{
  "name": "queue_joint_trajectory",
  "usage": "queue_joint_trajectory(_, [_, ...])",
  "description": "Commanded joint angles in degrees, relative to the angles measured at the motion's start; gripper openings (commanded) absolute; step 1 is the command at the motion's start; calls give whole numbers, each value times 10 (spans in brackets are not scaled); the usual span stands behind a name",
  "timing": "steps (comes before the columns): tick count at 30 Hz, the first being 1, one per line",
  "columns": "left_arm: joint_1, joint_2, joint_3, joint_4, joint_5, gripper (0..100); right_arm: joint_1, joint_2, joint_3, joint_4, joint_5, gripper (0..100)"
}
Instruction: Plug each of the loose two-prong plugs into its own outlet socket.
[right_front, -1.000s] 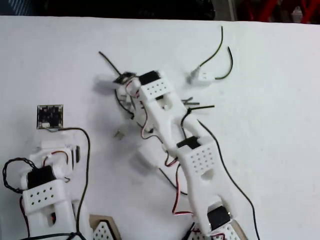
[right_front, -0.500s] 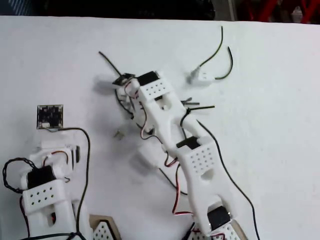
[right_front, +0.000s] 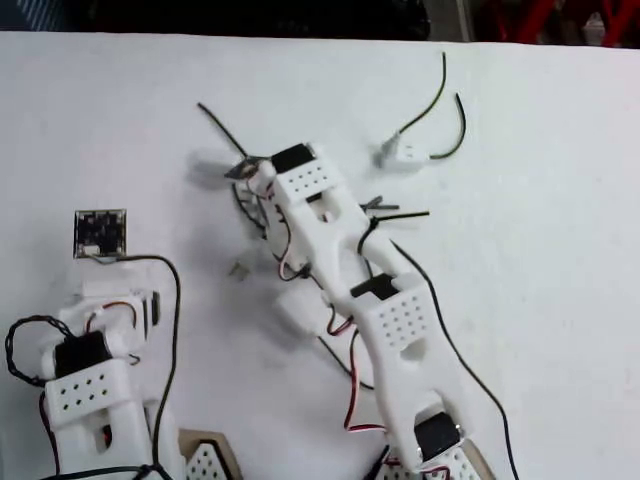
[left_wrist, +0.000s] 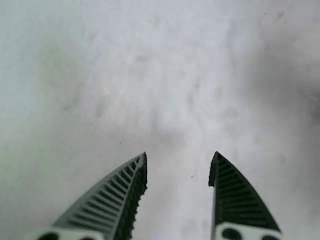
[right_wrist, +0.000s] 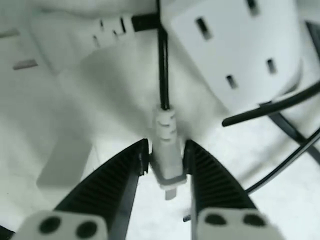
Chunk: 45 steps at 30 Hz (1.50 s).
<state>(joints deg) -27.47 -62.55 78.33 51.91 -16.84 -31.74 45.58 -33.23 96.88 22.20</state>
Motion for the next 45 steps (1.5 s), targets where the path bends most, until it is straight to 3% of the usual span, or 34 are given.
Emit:
queue_joint_trajectory(1, [-3,-12,3,-13,1,211,-4,-24,-26,8,2,70])
queue_joint_trajectory(7, [-3,-12,15,-37,1,211,-7,-25,-26,7,2,64])
queue_joint_trajectory(10, [-3,-12,15,-37,1,211,-7,-25,-27,-8,2,12])
queue_joint_trajectory(16, [-2,-12,15,-37,1,211,-7,-25,-27,-6,-3,119])
queue_joint_trajectory(35, [-2,-12,16,-37,1,211,-1,27,-70,3,1,93])
queue_joint_trajectory(39, [-2,-12,16,-37,1,211,-1,27,-79,4,1,19])
queue_joint_trajectory(45, [-2,-12,16,-37,1,211,-1,12,-88,14,-1,32])
